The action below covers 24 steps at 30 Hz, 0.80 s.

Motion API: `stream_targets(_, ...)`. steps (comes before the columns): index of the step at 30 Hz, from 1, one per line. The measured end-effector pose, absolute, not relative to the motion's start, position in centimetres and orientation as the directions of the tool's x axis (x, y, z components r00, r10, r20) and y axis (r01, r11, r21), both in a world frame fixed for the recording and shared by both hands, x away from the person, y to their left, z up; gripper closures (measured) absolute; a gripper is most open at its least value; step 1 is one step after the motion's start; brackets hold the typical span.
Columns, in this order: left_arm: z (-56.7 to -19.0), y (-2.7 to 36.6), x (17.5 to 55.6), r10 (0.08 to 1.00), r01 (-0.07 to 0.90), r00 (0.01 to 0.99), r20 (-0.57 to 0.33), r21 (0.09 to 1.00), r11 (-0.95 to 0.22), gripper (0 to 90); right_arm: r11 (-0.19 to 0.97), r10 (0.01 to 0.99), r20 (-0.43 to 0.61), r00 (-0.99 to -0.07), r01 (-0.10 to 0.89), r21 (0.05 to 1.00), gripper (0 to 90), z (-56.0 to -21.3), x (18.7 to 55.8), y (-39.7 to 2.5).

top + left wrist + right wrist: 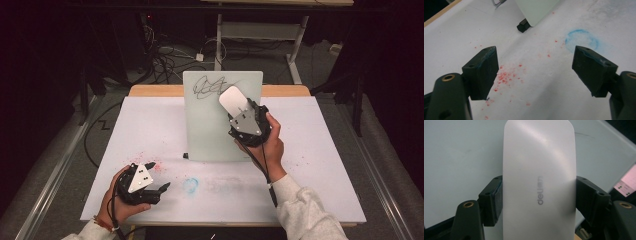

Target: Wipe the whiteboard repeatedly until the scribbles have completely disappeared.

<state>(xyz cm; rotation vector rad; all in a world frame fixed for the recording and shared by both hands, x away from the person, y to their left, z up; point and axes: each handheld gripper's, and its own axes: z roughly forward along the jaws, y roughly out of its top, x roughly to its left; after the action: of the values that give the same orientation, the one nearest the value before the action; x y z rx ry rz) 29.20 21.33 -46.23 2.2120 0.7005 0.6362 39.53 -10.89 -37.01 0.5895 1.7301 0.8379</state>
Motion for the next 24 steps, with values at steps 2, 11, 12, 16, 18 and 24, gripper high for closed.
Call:
stream_targets(2, -46.2, 21.3, 29.2, 0.642, 0.288, 0.732, 0.229, 0.75, -0.596, 20.5, 0.646, 0.722, -0.619, -0.311, -0.02, 0.763, 31.1, -37.4, 39.4, -10.3)
stream_targets(11, -46.2, 21.4, 29.2, 0.641, 0.287, 0.732, 0.231, 0.749, -0.597, 20.5, 0.64, 0.724, -0.611, -0.32, -0.019, 0.768, 31.1, -36.8, 39.5, -10.6)
stream_targets(12, -46.2, 21.4, 29.2, 0.641, 0.288, 0.732, 0.23, 0.749, -0.597, 20.5, 0.626, 0.737, -0.597, -0.316, -0.014, 0.78, 31.1, -36.5, 39.6, -10.9)
stream_targets(16, -46.2, 21.4, 29.2, 0.643, 0.288, 0.731, 0.23, 0.75, -0.595, 20.5, 0.599, 0.769, -0.577, -0.275, -0.003, 0.8, 31.1, -35.6, 40.1, -11.9)
stream_targets(18, -46.2, 21.4, 29.2, 0.644, 0.288, 0.73, 0.229, 0.751, -0.594, 20.5, 0.581, 0.788, -0.561, -0.255, 0.003, 0.814, 31.1, -35.1, 40.3, -12.5)
stream_targets(24, -46.2, 21.4, 29.2, 0.642, 0.288, 0.732, 0.227, 0.751, -0.594, 20.5, 0.537, 0.826, -0.521, -0.215, 0.018, 0.844, 31.1, -34.2, 40.7, -13.0)
